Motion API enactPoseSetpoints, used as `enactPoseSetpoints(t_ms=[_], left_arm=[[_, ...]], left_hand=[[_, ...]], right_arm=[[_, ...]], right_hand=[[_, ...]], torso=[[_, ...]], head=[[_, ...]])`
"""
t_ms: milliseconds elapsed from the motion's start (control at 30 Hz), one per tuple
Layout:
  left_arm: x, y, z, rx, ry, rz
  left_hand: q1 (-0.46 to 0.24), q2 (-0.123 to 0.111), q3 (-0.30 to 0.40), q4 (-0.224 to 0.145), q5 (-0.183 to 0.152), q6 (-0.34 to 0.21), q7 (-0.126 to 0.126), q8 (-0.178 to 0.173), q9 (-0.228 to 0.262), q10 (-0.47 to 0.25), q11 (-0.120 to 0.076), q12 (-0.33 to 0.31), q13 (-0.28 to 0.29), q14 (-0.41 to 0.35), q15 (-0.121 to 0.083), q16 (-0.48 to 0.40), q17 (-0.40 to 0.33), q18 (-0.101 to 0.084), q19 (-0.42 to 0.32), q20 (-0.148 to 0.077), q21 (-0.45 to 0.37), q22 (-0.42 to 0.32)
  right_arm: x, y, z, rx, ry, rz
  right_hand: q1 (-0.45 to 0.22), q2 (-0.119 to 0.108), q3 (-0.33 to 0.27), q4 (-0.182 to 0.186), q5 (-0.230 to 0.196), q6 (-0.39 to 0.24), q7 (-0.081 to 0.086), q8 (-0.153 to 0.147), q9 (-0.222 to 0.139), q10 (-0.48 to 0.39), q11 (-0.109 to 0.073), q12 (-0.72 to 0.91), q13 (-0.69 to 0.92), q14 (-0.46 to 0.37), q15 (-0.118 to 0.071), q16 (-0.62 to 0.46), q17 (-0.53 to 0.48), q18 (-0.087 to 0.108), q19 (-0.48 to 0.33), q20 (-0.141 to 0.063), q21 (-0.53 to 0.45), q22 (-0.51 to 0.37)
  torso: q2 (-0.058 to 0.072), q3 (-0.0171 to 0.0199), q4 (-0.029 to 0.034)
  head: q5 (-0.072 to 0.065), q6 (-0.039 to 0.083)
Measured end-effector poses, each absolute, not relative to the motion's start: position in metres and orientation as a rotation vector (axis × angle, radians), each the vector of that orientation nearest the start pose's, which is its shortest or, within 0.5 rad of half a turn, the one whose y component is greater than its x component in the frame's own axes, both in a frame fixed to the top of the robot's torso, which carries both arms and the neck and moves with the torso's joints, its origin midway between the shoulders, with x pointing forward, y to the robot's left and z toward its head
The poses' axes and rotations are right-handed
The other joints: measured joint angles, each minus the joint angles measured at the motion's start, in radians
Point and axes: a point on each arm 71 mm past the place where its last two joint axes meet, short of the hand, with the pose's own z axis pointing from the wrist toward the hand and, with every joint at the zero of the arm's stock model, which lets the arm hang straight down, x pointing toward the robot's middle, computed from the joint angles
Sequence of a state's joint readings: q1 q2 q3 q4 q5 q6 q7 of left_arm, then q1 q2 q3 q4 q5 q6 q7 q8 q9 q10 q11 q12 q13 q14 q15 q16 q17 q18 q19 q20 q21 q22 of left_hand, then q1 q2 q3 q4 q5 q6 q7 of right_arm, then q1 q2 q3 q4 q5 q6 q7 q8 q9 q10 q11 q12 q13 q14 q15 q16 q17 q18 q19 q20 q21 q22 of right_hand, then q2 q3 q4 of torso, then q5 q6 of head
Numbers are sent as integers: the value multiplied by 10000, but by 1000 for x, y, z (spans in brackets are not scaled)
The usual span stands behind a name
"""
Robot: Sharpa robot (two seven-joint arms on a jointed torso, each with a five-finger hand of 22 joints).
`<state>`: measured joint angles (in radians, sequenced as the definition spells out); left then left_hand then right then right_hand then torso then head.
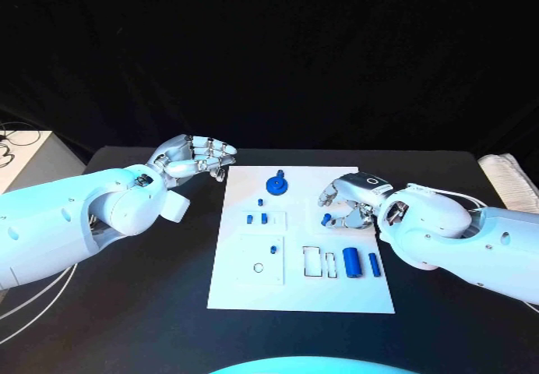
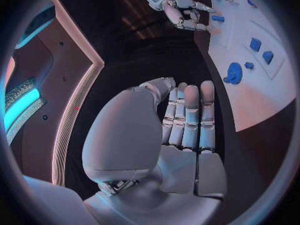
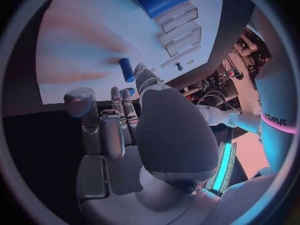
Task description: Assemble the parts on the task board
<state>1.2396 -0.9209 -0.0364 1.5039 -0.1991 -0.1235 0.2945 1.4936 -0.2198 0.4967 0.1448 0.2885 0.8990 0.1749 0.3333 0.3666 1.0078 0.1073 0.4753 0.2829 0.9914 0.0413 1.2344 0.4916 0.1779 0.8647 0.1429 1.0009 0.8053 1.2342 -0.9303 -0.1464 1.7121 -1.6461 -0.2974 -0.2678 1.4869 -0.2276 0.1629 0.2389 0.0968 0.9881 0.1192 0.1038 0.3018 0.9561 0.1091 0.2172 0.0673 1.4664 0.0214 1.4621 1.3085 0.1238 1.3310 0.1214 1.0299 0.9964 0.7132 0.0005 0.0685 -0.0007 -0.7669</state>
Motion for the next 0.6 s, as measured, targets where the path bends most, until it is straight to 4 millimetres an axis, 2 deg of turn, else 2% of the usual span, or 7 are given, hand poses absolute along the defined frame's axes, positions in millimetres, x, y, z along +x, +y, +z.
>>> enactPoseSetpoints(t_ms=[67, 167, 300, 367, 600], left_arm=[[493, 241, -162, -8904, 15902, -15264], [493, 241, -162, -8913, 15890, -15273], [493, 241, -162, -8923, 15881, -15278], [493, 241, -162, -8927, 15879, -15279], [493, 241, -162, -8939, 15873, -15275]], left_hand=[[0, 0, 0, 0, 0, 0, 0, 0, 0, 0, 0, 0, 0, 0, 0, 0, 0, 0, 0, 0, 0, 0], [0, 0, 0, 0, 0, 0, 0, 0, -1, 0, 0, 0, 0, 0, 0, 0, 0, 0, 0, 0, 0, 0], [0, 0, 0, 0, 0, 0, 0, 0, -1, 0, 0, 0, 0, 0, 0, 0, -1, 0, 0, 0, 0, 0], [0, 0, 0, 0, 0, 0, 0, 0, 0, 0, 0, 0, 0, 0, 0, 0, -1, 0, 0, 0, 0, 0], [0, 0, 0, 0, 0, 0, 0, 0, 12, 0, 0, 0, 0, 0, 0, 0, -2, 0, 0, 0, 0, 0]], right_arm=[[440, -192, -194, -3211, 17054, 5043], [441, -191, -195, -3270, 17164, 4996], [442, -191, -197, -3309, 17286, 4889], [443, -192, -198, -3313, 17344, 4815], [443, -189, -202, -3372, 17483, 4754]], right_hand=[[20, -4, 45, 45, 0, 0, 0, 0, 0, 76, -49, 64, 7, 0, 0, 0, 0, 1, 32, -32, 6, 32], [195, 172, 174, 167, 0, 47, -36, 0, 16, 356, -100, 180, 19, 0, 0, 60, -1, 1, 128, -51, 122, 149], [441, 315, 849, 253, 0, 440, 107, 83, 52, 1064, -232, 231, 19, 2, -148, 139, -1, 1, 297, -188, 396, 484], [482, 271, 1105, 289, 0, 522, 159, 111, 57, 1229, -257, 118, 3, 2, -148, 139, -2, 1, 302, -193, 430, 553], [517, 235, 1784, 336, 0, 772, 161, 165, 96, 1490, -264, -211, -12, 2, -148, 157, -3, 1, 302, -193, 436, 658]], torso=[[0, 0, 1], [0, -2, 7], [0, -4, 12], [0, -5, 11], [0, -1, 7]], head=[[-6, -4], [-20, -10], [-22, -12], [-23, -14], [-32, -23]])
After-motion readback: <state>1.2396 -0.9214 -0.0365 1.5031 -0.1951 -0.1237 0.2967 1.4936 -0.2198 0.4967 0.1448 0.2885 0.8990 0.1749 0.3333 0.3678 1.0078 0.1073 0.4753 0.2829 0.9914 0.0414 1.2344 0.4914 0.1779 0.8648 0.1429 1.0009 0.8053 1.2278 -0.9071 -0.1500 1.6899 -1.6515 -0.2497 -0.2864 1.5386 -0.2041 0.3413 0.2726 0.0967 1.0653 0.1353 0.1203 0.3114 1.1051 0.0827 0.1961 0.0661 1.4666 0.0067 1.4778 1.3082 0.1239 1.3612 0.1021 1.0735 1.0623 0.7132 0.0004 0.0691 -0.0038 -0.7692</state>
